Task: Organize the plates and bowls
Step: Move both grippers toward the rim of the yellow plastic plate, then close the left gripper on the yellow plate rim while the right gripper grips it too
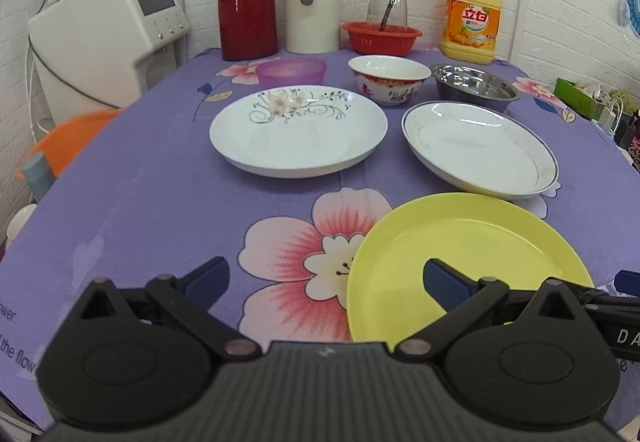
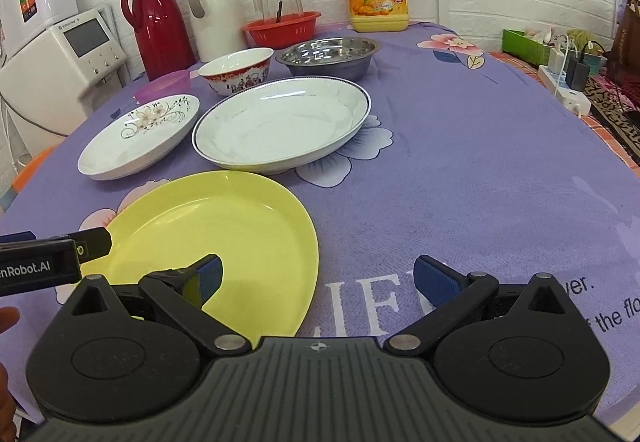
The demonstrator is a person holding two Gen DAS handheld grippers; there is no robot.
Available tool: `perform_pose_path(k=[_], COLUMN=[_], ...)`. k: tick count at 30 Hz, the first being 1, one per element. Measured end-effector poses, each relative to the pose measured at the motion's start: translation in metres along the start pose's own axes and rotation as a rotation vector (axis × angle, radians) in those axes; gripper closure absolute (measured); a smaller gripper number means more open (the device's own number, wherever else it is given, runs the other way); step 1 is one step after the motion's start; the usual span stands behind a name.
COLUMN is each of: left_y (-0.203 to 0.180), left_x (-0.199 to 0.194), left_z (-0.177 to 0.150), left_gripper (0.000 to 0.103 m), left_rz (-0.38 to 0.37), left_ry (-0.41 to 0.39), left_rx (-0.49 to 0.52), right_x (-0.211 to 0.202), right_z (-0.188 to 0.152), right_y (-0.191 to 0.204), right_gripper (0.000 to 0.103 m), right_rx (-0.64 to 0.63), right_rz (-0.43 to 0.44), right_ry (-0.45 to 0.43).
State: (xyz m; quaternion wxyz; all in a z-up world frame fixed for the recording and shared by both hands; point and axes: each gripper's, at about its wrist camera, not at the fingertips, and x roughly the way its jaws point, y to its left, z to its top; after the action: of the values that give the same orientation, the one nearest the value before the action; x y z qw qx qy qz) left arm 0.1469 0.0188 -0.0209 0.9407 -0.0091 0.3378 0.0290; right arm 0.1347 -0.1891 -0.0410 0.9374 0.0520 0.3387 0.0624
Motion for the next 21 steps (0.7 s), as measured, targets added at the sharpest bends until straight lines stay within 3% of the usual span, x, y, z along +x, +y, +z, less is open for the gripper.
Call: perform_pose_path(k=[7, 16, 21], left_y=[0.001, 0.003, 0.002], left_x=[0.017, 0.023, 0.026], left_z=[0.002, 0.005, 0.006], left_gripper=[0.0, 0.0, 0.0], left_rz=[0.011, 0.01, -0.004], left_ry=[0.042, 0.051, 0.067], left_rx=[0.017, 0.022, 0.036], right_x=[0.013, 0.014, 0.015], right_z=[-0.001, -0.006, -0.002], right_y=[0.01, 0.006, 0.008], right_gripper=[0.0, 0.0, 0.0], right_rx=[-0.099, -0.108, -0.11], right_rz=[-0.037, -0.011, -0.012], right_ry=[-0.008, -0.084, -0.073])
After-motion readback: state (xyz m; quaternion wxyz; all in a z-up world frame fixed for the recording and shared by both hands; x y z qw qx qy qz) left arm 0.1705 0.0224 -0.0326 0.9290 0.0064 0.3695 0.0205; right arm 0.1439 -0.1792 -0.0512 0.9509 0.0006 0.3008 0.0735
